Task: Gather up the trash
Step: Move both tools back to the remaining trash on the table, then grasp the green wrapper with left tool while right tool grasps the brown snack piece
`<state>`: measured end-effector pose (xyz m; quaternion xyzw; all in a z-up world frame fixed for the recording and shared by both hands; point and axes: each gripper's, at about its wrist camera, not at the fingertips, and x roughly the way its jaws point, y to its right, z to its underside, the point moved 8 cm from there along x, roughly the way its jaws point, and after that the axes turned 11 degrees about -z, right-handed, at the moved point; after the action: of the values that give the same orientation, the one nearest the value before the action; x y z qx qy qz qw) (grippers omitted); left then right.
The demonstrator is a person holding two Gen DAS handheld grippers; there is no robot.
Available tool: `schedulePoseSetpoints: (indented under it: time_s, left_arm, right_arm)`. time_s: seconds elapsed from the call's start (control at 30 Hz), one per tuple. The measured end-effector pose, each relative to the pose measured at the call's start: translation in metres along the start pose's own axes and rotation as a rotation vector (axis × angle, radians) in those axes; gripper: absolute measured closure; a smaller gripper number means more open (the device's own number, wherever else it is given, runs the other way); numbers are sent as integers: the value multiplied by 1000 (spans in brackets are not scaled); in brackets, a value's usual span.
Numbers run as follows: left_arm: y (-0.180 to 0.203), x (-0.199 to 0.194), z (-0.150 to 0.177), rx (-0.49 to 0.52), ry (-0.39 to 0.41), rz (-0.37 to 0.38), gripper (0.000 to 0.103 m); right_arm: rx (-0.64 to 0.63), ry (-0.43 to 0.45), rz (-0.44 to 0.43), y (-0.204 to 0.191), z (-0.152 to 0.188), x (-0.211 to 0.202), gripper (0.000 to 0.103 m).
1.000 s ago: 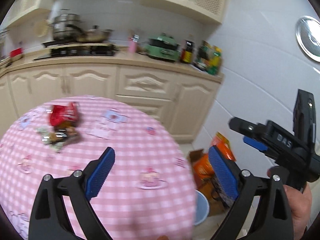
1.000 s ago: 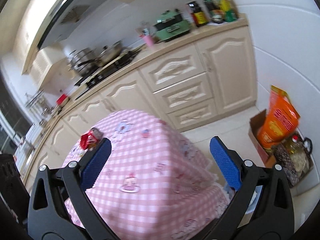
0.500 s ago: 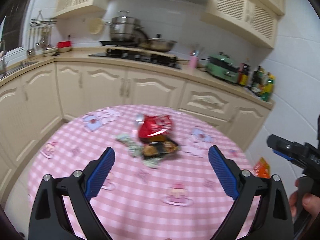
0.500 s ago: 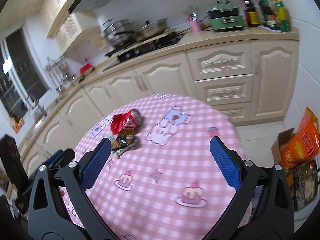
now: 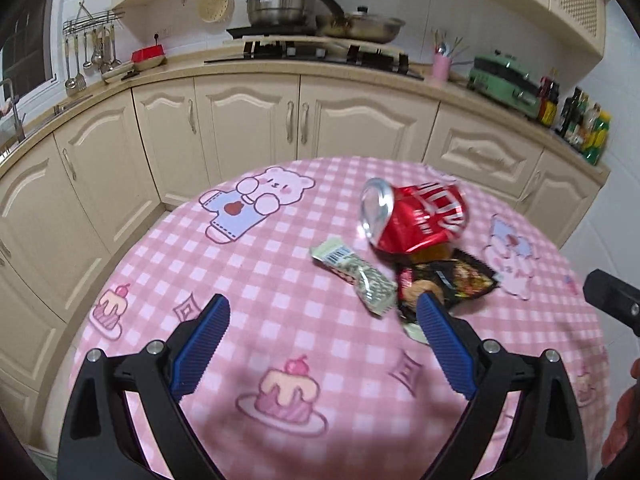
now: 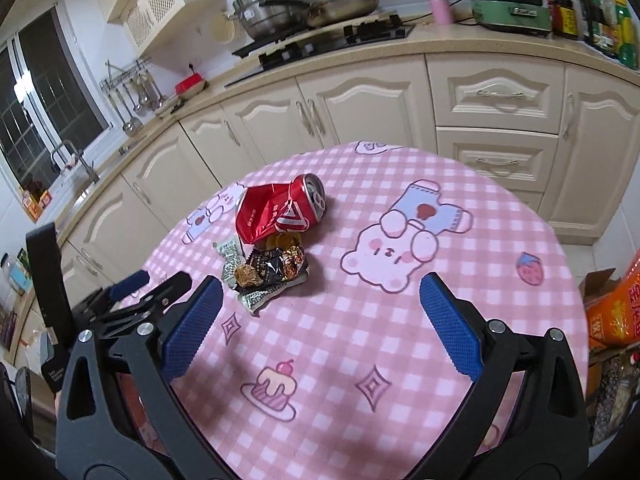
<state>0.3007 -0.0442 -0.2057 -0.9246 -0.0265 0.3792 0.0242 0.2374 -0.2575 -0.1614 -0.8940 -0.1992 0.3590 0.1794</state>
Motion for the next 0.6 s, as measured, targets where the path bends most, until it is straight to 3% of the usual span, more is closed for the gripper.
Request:
schedulePoseSetpoints:
  time_s: [0.33, 0.4, 0.5, 0.57, 0.6]
  left_arm:
    - [11, 57, -12, 35, -105, -3, 11]
    - [16, 67, -6, 31, -141, 24, 16]
    - [16, 66, -7, 36, -126, 29, 30]
    - [18, 63, -6, 51, -113, 38, 49]
    - [19, 61, -5, 56, -110, 50, 55]
  right_arm:
    - [6, -41, -14, 8, -2, 29, 7]
    - [-3, -51, -14, 7, -4, 34, 7]
    - [-21, -70, -15, 1, -5, 44, 12]
    - [-40, -90, -13, -2, -5, 52, 19]
    - [-44, -99, -14, -4, -4, 56, 21]
